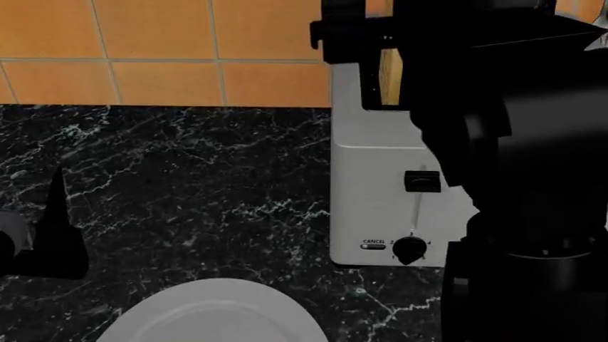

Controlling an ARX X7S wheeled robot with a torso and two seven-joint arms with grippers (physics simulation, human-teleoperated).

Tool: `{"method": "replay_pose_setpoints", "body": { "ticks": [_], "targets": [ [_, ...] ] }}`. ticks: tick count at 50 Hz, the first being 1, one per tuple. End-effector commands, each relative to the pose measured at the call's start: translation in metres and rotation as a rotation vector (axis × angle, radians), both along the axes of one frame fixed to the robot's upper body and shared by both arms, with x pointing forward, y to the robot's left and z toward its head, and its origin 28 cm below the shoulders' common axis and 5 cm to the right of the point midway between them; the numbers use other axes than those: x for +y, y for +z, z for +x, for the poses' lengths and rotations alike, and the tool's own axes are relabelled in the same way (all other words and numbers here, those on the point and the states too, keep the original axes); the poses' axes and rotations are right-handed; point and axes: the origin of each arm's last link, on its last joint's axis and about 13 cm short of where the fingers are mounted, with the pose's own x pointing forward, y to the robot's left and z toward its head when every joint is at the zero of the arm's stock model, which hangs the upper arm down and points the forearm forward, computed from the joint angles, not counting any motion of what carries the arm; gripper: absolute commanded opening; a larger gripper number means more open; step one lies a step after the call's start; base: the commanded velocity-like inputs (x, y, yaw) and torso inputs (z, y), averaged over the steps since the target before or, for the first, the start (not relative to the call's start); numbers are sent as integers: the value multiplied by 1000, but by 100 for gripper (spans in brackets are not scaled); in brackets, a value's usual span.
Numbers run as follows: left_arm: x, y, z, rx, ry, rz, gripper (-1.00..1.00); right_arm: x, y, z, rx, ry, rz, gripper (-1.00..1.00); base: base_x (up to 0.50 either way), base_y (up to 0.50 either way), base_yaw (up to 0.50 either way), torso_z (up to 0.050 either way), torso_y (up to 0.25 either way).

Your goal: Place the toasted item on a plate.

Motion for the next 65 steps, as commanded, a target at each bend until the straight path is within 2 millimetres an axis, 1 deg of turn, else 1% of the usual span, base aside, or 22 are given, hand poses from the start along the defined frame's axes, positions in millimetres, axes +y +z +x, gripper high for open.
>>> {"method": "replay_pose_setpoints", "body": {
  "ticks": [1,7,16,26,35,44,52,58,65],
  "targets": [
    [1,1,-1,-3,0,-4,100,0,-4,11,54,-6,-1,100,0,0,0,0,0],
    [1,2,-1,-5,0,-2,100,-2,-5,17,61,-17,1,100,0,0,0,0,0],
    [1,2,-1,-5,-1,-1,100,-7,-13,22,88,-44,4,100,0,0,0,0,0],
    [2,2,-2,-5,0,0,100,-5,-23,27,105,-26,11,100,0,0,0,0,0],
    [2,3,-3,-6,-1,2,100,-2,-25,31,112,-10,1,100,0,0,0,0,0],
    [2,3,-3,-7,1,1,100,0,-27,39,124,-6,-7,100,0,0,0,0,0],
    [3,3,-4,-7,1,-1,100,0,-34,46,143,-16,-1,100,0,0,0,0,0],
    [3,4,-3,-6,2,1,100,0,-35,49,149,-17,6,100,0,0,0,0,0],
    [3,3,-4,-5,2,2,100,1,-41,51,162,-10,8,100,0,0,0,0,0]
  ]
}}
